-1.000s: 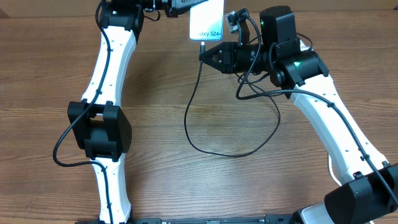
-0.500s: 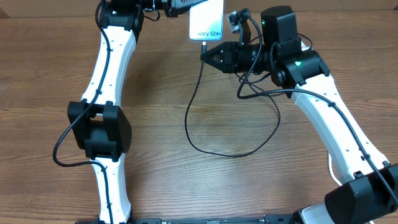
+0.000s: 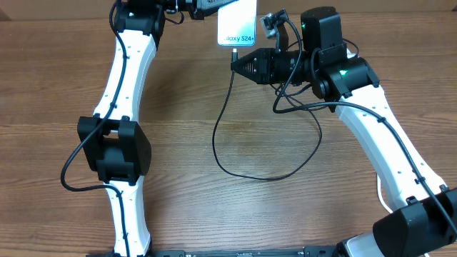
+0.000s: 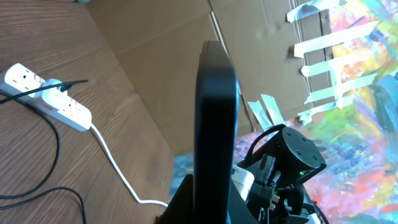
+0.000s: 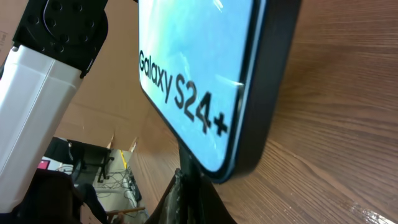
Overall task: Plug charger to phone and switch on socket
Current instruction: 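Align the USB-C plug under the phone held by the left gripper, then push the USB-C plug up into the phone's port with the right gripper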
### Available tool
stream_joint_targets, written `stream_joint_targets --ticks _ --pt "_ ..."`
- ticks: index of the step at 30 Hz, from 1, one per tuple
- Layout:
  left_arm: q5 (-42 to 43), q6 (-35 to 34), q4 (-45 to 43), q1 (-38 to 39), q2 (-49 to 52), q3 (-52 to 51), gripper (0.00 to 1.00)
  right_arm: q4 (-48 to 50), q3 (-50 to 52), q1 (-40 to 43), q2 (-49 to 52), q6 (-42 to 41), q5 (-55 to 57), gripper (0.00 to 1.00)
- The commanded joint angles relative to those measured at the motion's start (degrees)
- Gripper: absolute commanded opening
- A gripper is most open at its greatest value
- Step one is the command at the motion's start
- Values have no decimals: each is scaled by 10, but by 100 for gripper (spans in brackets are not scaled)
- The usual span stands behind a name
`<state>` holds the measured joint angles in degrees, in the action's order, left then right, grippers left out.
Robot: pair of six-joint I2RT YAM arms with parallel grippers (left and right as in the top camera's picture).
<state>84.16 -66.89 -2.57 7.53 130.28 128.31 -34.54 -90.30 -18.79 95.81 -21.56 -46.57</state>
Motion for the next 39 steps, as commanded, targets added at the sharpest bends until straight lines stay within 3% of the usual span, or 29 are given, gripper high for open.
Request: stream_joint_targets --ticks 1,39 --pt "-3 18 -3 2 -19 13 4 2 -6 2 -1 6 -11 4" --pt "0 52 15 4 -10 13 4 -2 -17 10 -1 4 -17 4"
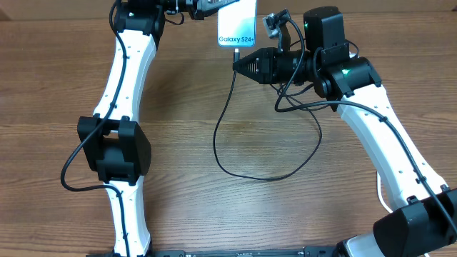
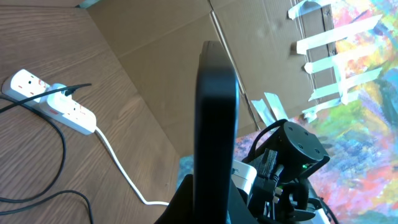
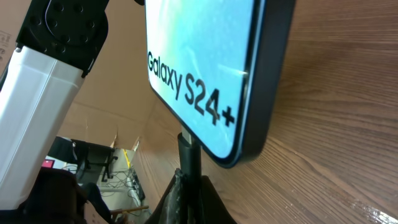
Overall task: Plug charger to phone and switch on socket
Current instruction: 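Push the USB-C plug up into the phone's port with the right gripper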
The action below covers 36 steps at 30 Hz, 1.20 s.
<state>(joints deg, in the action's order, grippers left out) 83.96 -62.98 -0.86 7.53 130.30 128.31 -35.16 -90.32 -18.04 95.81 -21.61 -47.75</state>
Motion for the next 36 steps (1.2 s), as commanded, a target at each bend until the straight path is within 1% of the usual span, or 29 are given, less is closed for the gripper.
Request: stream_joint_targets --ticks 1,36 --pt "2 13 -2 4 -10 13 4 4 -17 2 -1 4 -5 4" --pt "31 3 6 4 -10 13 4 11 -17 2 -1 4 8 4"
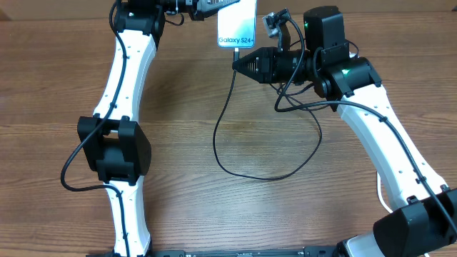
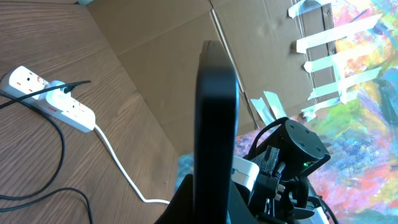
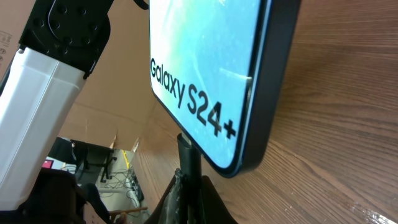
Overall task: Plug charger to phone and switch on socket
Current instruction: 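Push the USB-C plug up into the phone's port with the right gripper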
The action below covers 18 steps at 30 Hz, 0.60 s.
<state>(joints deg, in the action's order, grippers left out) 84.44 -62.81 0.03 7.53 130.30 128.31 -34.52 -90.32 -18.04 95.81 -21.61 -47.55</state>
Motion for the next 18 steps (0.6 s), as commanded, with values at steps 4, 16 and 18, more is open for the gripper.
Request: stream_joint_targets --ticks 4,16,18 --pt "26 2 -3 5 -10 13 4 6 -17 2 -1 4 6 4" --pt "26 2 -3 9 -10 13 4 6 -17 2 -1 2 6 4" --pt "26 2 -3 9 -10 13 4 6 -17 2 -1 2 6 4"
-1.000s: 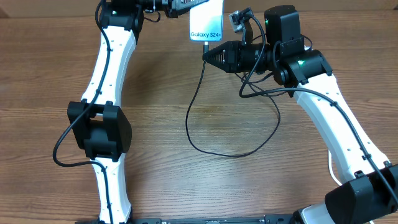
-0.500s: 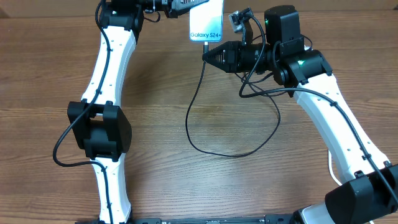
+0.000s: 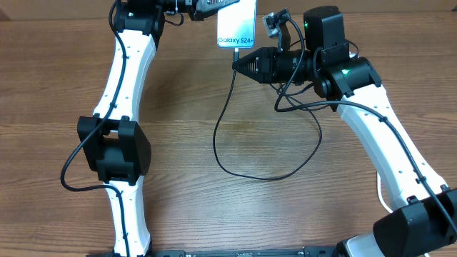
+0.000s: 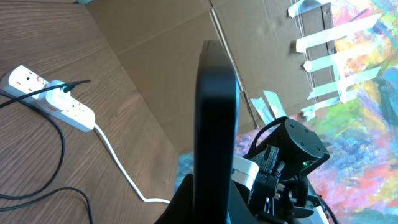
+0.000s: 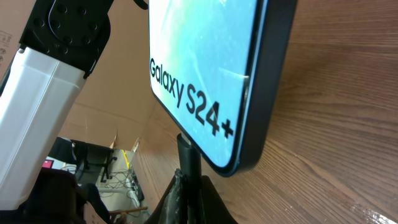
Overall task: Plug charger to phone and switch on socket
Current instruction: 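Push the USB-C plug up into the phone's port with the right gripper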
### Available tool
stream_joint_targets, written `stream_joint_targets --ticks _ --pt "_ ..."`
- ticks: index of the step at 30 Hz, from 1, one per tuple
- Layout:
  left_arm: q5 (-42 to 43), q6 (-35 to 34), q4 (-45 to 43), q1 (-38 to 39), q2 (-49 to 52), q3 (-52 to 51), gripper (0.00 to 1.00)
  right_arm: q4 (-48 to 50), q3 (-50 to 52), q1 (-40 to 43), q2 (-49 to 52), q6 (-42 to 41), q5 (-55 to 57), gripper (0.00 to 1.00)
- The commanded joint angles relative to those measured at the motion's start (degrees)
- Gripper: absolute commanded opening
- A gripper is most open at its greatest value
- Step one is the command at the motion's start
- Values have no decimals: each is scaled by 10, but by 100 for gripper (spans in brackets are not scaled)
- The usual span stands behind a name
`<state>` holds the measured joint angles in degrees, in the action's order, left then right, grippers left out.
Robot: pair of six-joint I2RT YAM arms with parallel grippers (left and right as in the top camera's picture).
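The phone (image 3: 237, 21), its screen reading "Galaxy S24+", is held at the table's far edge with my left gripper (image 3: 206, 6) shut on it; the left wrist view shows it edge-on as a dark slab (image 4: 216, 118). My right gripper (image 3: 236, 63) is shut on the black charger plug (image 5: 189, 155), which stands right at the phone's bottom edge (image 5: 233, 163). Whether the plug is seated in the port cannot be told. The black cable (image 3: 228, 143) loops down over the table. The white socket strip (image 4: 46, 93) shows only in the left wrist view.
A white lead (image 4: 121, 168) runs from the socket strip across the wooden table (image 3: 214, 207). Brown cardboard (image 4: 180, 62) stands behind the table. Both white arms (image 3: 125, 78) reach in from the near edge.
At first the plug sat just under the phone's lower edge, with both grippers shut on their things. Then the phone stood slightly higher and the plug pressed closer to its bottom edge. That pose has held through the last two moments.
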<state>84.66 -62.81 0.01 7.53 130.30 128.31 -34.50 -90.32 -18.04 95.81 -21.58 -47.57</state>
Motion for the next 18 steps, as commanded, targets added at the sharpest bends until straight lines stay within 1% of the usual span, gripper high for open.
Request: stream_joint_targets --ticks 1,18 --pt "23 2 -2 9 -10 13 4 6 -17 2 -1 2 6 4" --pt "24 -2 -2 17 -10 13 4 6 -17 2 -1 1 7 4"
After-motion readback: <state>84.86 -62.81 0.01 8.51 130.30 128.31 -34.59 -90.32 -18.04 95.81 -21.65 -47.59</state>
